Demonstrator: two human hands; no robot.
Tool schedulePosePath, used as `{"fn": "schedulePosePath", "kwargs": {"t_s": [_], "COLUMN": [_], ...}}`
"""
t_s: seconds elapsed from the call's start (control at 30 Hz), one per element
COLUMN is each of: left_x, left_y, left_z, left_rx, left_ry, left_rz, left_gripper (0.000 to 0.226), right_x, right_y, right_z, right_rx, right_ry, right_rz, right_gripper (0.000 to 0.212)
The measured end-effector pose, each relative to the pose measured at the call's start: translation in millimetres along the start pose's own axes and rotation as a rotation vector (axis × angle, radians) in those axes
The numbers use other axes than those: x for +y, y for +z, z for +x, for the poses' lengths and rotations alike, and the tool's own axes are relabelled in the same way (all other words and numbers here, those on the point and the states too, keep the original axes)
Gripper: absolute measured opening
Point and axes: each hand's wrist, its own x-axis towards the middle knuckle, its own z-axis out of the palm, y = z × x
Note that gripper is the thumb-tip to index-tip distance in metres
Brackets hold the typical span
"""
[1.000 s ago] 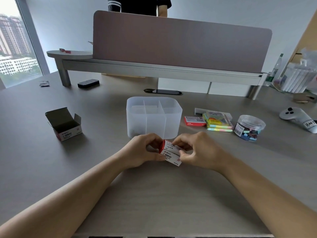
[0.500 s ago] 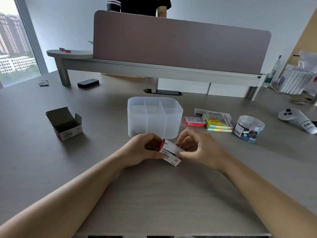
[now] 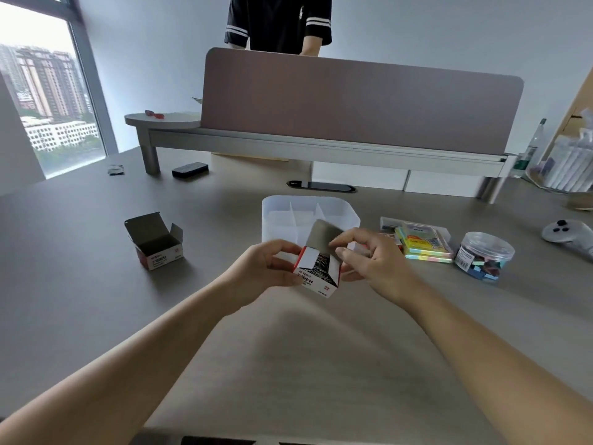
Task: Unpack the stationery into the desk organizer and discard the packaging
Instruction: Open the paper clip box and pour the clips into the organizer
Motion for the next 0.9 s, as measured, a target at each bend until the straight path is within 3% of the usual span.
{"fn": "schedulePosePath", "kwargs": {"t_s": [0.1, 0.33, 0.57, 0.67, 0.9], "left_x": [5, 22, 44, 47, 49], "left_y": [-9, -35, -71, -84, -97], "left_z": [-5, -7, 17, 33, 73], "left_rx": [-0.004, 0.01, 0.025, 0.017, 0.065], "left_ry": [0.006, 0.011, -0.004, -0.006, -0.011], "left_rz": [-0.006, -0.177, -0.243, -0.269, -0.112], "left_gripper": [0.029, 0.028, 0.029, 0.03, 0.03], "right_x": [-12, -41, -61, -60, -45], "right_y": [3, 12, 13, 13, 20], "right_z": [8, 36, 79, 98, 134], "right_rx": [-0.088, -0.18, -0.264, -0.247, -0.136], "right_ry": [0.104, 0.187, 0.27, 0.273, 0.232], "right_rz": [0.061, 0.05, 0.369, 0.478, 0.43], "right_gripper": [0.008, 0.014, 0.013, 0.022, 0.027]}}
